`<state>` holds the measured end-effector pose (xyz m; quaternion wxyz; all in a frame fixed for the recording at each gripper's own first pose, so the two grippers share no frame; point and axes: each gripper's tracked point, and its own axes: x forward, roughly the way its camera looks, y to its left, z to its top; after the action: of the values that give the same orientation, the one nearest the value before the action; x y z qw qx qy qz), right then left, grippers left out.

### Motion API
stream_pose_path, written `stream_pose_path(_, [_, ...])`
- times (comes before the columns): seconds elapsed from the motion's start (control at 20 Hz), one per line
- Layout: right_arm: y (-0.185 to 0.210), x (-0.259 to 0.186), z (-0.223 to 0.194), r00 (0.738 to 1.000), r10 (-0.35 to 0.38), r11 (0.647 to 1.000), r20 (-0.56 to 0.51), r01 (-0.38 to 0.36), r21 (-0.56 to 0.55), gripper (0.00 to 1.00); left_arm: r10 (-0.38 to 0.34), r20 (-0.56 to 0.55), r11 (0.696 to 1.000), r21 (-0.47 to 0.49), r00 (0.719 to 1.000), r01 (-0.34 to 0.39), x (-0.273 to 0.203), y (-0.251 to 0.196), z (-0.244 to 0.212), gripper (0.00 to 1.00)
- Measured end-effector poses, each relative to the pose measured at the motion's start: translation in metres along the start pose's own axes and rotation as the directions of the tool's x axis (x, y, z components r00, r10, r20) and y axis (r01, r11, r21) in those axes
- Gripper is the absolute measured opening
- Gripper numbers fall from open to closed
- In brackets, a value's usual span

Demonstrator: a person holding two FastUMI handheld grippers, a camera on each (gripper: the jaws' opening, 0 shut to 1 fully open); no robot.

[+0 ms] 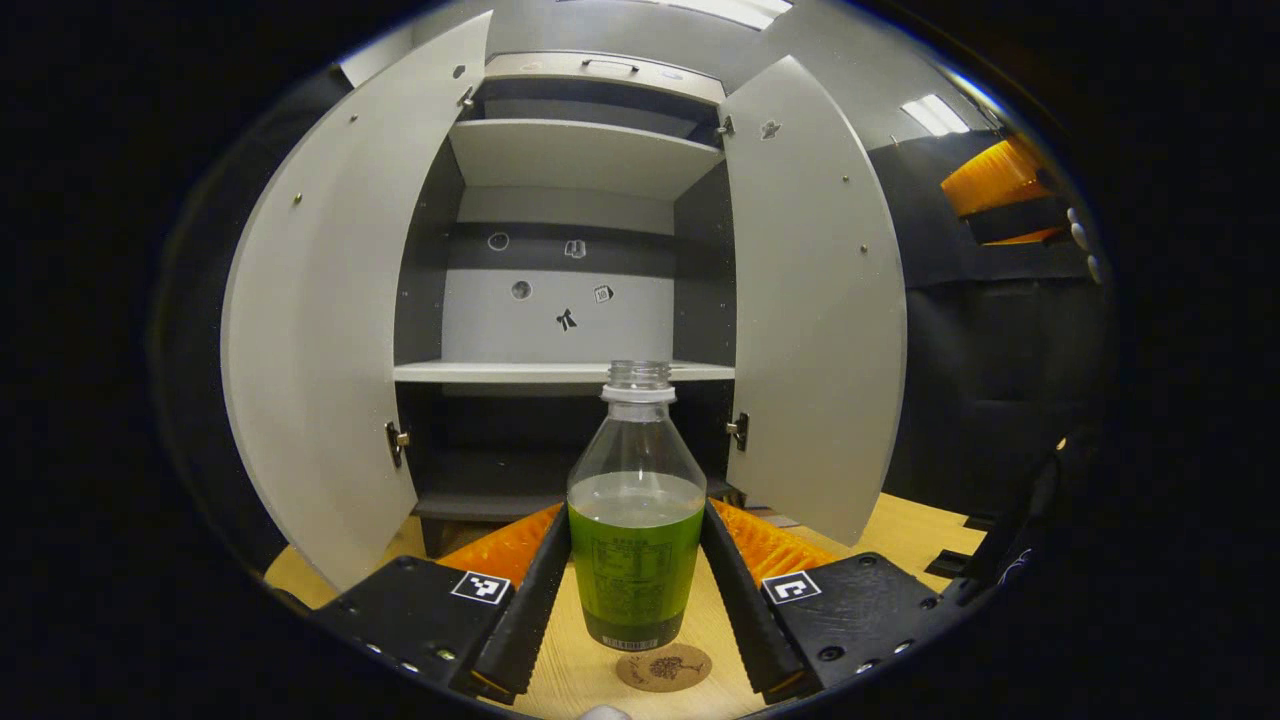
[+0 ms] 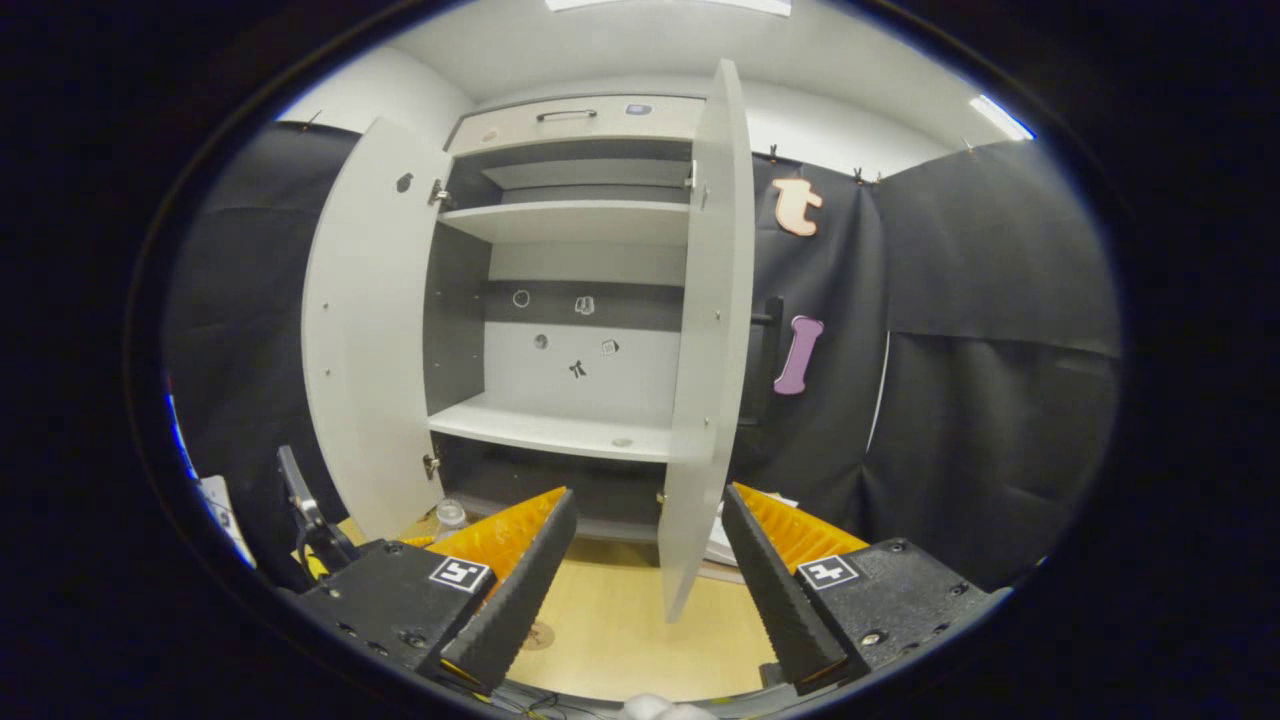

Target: Grasp the bottle in the cabinet with the left hand and place it on the coaster, then close the right door with the right hand and the left door with the left hand.

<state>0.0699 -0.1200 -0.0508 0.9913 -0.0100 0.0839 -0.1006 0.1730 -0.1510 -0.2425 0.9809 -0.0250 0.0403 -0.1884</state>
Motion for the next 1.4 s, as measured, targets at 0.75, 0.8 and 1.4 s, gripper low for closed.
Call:
stream_pose_path(0.75, [0.001,0.010,-0.024,0.996,-0.016,0.998,-0.090,0.011,-0.059,0.97,-0.099,-0.009,0.995,-0.021,0.995,0.098,0.014,-0.018,-0.109,0.77])
stream_pose_path(0.8, [0.002,0.010,-0.025,0.995,-0.016,0.998,-0.094,0.010,-0.064,0.97,-0.103,-0.010,0.995,-0.019,0.995,0.102,0.015,-0.018,-0.109,0.77])
stream_pose_path(1.4, [0.018,0.006,-0.024,0.997,-0.001,0.998,-0.081,-0.003,-0.055,0.97,-0.123,0.033,0.991,0.060,0.992,0.121,0.006,-0.023,-0.055,0.97])
